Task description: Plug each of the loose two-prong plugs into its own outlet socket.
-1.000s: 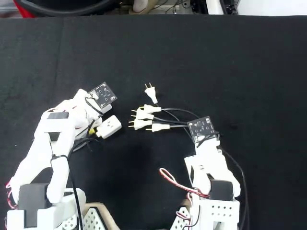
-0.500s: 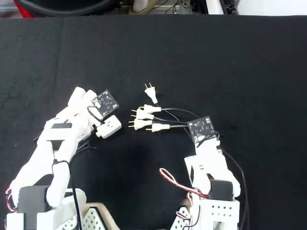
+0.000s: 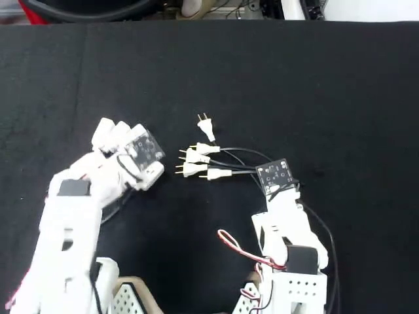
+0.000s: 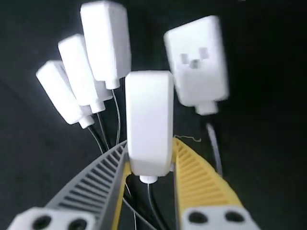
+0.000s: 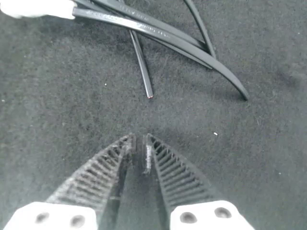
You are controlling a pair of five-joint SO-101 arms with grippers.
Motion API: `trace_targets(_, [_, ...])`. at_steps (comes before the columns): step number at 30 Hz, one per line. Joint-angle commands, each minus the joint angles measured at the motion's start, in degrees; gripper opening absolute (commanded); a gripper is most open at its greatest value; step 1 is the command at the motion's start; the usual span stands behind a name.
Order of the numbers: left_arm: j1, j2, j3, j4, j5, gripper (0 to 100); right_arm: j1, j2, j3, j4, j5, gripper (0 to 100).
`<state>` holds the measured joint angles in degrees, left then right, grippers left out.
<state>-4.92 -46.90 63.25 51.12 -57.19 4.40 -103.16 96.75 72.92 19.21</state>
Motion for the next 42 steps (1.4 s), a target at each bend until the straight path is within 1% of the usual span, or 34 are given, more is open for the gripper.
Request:
trace_targets(1, [6.81,-24.09,-2.33,19.60,1.76,6,0.97,-2.33,-0.13,0.44,-0.35,3.6])
trace_targets(4, [13.85,-34.64,-4.53,29.63,6.07,3,0.97,-2.33,-0.13,0.44,-0.35,3.6])
trace_targets(6, [20.18,-37.45,-5.67,35.16,9.58,3,0.97,-2.33,-0.13,0.44,-0.35,3.6])
trace_targets(7, [23.60,-37.63,-5.85,37.27,11.60,3,0.88,-2.33,-0.13,0.44,-0.35,3.6])
trace_targets(9, [29.14,-36.75,-4.79,37.98,15.38,3,0.70,-2.33,-0.13,0.44,-0.26,3.6])
trace_targets(11, [31.78,-34.55,-3.21,34.55,16.97,3,0.70,-2.42,-0.13,0.44,-0.35,3.6])
trace_targets(14, [32.13,-27.43,1.27,25.93,17.05,3,0.62,-2.42,-0.13,0.35,0.00,3.8])
trace_targets(17, [32.13,-16.35,4.88,16.26,17.05,3,0.70,-2.42,-0.13,0.44,-0.09,3.6])
trace_targets(20, [33.01,-4.13,3.38,9.05,17.23,3,0.70,-2.42,-0.13,0.44,-0.35,3.6])
trace_targets(23, [36.97,5.98,-1.89,8.26,17.41,3,0.70,-2.42,-0.13,0.44,-0.35,3.6])
trace_targets(26, [42.68,13.63,-6.73,7.74,20.57,3,1.05,-2.33,-0.13,0.44,-0.26,3.6])
trace_targets(28, [45.32,17.41,-8.31,5.45,21.71,3,1.05,-2.33,-0.13,0.44,0.00,3.6])
trace_targets(31, [45.93,21.80,-9.27,2.64,22.86,6,1.85,-2.33,-0.22,0.26,0.09,3.6])
trace_targets(35, [45.85,24.18,-9.27,1.49,23.38,19,5.45,-2.42,-0.22,0.18,0.09,3.6])
trace_targets(38, [45.85,24.09,-9.45,1.76,23.30,28,6.86,-2.42,-0.22,0.18,0.09,3.6])
trace_targets(42, [45.32,22.07,-10.24,2.02,23.21,28,6.95,-2.42,-0.22,0.18,0.09,3.6])
